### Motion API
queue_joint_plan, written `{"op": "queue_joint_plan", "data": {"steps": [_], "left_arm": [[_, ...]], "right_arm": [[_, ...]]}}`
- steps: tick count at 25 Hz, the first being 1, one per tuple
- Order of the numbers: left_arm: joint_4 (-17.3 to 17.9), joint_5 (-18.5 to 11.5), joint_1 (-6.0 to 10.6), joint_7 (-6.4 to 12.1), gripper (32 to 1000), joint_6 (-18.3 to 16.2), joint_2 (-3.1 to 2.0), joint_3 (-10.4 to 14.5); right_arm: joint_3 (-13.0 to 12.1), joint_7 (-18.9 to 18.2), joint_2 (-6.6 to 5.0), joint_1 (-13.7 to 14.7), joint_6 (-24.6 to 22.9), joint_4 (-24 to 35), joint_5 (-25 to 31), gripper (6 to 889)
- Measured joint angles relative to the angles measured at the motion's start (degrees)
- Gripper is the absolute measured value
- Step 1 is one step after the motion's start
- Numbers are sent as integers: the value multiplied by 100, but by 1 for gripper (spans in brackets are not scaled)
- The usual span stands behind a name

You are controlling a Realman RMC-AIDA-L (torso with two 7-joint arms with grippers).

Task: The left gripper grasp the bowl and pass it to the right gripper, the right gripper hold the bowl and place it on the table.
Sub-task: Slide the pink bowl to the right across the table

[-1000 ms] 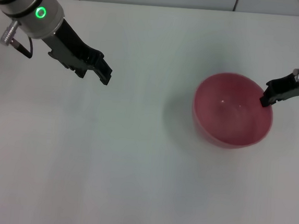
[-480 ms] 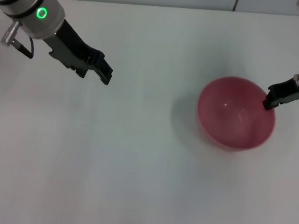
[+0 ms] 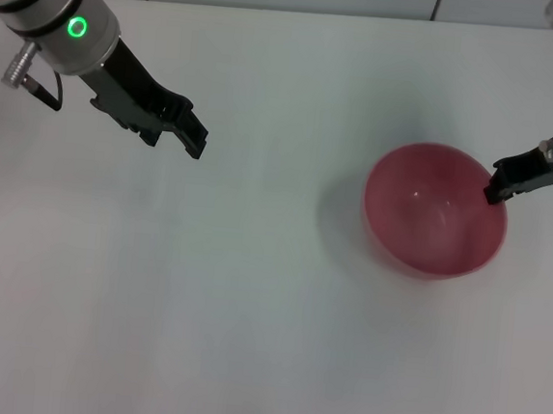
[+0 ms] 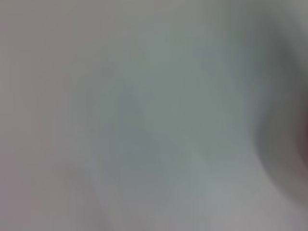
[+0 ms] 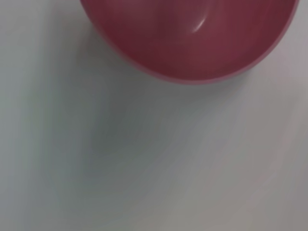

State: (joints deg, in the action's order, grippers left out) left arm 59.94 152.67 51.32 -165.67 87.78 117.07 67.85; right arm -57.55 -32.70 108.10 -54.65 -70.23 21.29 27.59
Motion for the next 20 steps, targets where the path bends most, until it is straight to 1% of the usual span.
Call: {"op": "queue_joint_plan", "data": {"steps": [20], "left_arm": [[0,0,1,9,633,-16,1,0]], "right_arm": [[-1,0,28,4,83,-38,-25,37]]}}
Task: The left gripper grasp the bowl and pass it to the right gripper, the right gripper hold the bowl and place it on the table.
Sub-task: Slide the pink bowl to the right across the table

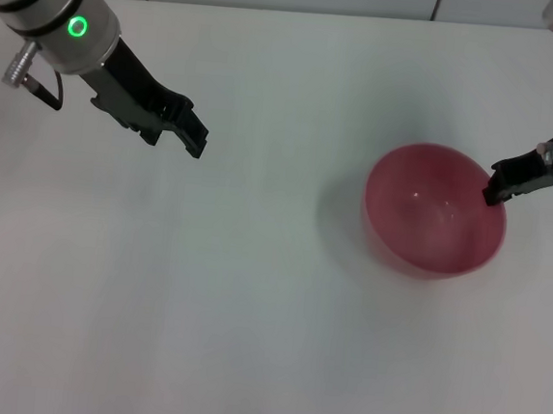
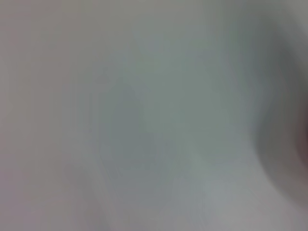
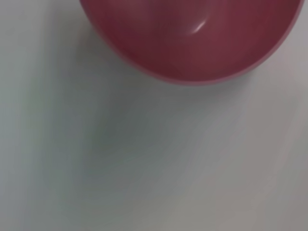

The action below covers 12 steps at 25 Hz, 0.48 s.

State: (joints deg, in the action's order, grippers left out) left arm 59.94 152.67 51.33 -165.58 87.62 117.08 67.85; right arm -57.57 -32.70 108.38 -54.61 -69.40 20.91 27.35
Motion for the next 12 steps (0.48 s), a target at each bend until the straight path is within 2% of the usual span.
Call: {"op": "queue_joint_plan", "data": {"steps": [3,12], "left_arm": [[0,0,0,0,633,0,6,0],[-26,0,-1,2,633,0,7,4]], "right_arm": [[0,0,-2,2,0,0,-1,38],[34,0,-2,3,-1,35,-2,169]]}}
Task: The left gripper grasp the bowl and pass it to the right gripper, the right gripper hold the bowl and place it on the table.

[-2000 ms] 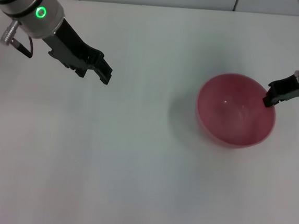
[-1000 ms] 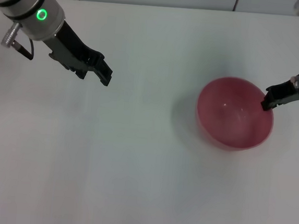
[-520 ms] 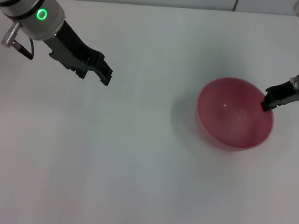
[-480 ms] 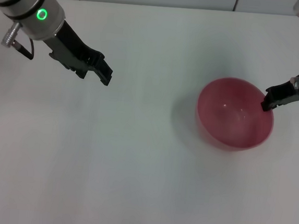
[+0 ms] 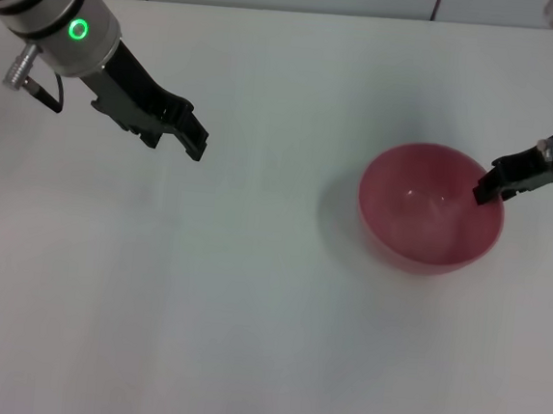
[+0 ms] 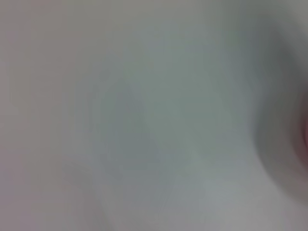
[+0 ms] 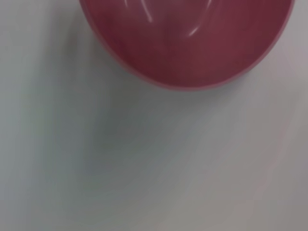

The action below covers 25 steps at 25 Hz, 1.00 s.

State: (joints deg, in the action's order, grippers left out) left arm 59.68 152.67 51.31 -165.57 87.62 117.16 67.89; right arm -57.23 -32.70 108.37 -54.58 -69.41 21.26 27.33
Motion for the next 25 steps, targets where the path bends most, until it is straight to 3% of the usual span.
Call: {"op": "queue_joint_plan", "data": {"steps": [8,10,25], "left_arm": [[-27,0,-5,6,633,0,0,6],[-27,0,-6,6,633,0,0,6],[-27,0,-9,7,633,0,0,5]], "right_arm": [[10,0,0,0,-2,24,1,276],[12,0,0,0,-2,28,3,449],[35,-103,0,0,51,36,73,837]]}}
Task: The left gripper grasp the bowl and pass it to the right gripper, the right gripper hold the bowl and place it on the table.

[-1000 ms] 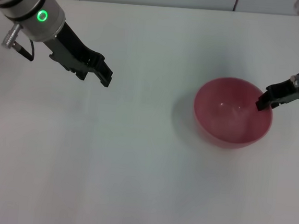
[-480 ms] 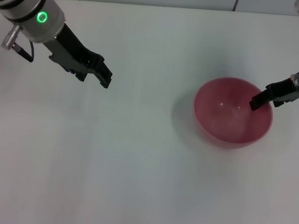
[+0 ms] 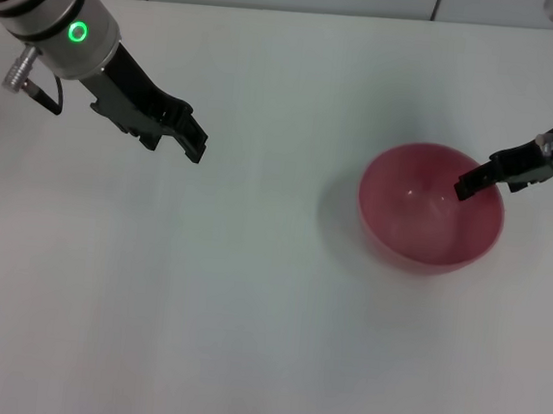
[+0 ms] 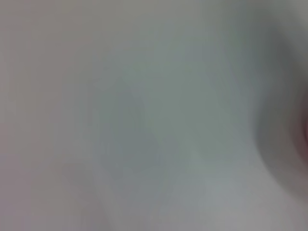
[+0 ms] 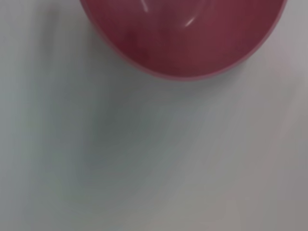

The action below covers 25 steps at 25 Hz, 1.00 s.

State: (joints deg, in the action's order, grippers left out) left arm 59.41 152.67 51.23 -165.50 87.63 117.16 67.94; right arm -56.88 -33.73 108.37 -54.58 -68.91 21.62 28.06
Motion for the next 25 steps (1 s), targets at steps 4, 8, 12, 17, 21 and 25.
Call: {"op": "queue_joint_plan", "data": {"steps": [4,8,12,17,21,25], "left_arm": [[0,0,-7,0,633,0,-3,0],[0,0,-14,0,633,-2,-7,0],[0,0,-59,0,633,-25,-11,0],[0,0,-111,0,633,-27,-18,0],[1,24,-143,0,633,-26,-18,-1],[1,130,-166,0,633,-29,-18,-14]], "right_arm": [[20,-52,0,0,0,0,8,878],[20,-70,0,0,0,0,10,877],[88,-119,0,0,0,0,10,877],[177,-126,0,0,-95,134,8,876],[371,-126,0,0,-378,423,7,876],[560,-126,0,21,-705,738,7,875]]}}
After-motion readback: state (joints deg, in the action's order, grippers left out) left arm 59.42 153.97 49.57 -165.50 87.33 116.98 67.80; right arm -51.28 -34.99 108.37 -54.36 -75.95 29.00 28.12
